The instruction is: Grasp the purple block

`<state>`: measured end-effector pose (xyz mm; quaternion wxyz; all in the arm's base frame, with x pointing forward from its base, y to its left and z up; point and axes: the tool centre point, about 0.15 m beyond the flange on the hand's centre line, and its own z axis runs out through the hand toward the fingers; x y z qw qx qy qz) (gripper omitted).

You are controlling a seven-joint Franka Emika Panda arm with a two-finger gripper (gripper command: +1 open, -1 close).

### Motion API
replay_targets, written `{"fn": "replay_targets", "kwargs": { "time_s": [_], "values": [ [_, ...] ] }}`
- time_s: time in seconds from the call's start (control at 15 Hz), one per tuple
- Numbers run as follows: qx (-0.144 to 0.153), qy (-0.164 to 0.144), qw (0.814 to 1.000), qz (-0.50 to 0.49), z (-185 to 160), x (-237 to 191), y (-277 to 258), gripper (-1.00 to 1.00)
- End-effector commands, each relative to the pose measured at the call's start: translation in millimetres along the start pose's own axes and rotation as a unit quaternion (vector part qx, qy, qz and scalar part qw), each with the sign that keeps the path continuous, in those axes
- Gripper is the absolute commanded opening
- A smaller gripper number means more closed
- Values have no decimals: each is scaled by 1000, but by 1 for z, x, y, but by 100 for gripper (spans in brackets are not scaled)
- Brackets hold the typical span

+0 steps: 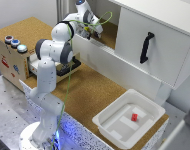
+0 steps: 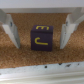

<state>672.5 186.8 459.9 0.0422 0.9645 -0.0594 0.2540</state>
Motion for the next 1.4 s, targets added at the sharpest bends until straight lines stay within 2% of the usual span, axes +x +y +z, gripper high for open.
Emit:
{"fn": "replay_targets", "kwargs": {
  "time_s": [0.0,0.27,0.6,0.8,1.0,1.33],
  "values": [
    [-16,-23,1000,-4,19,28,7,-100],
    [-11,-15,1000,-19,19,25,9,-100],
    [9,32,999,-39,-22,5,16,-100],
    [22,49,998,-33,-50,-16,31,-100],
    [29,55,998,-28,-68,-36,43,-100],
    [41,44,998,-22,-85,-79,71,-100]
  ]
}}
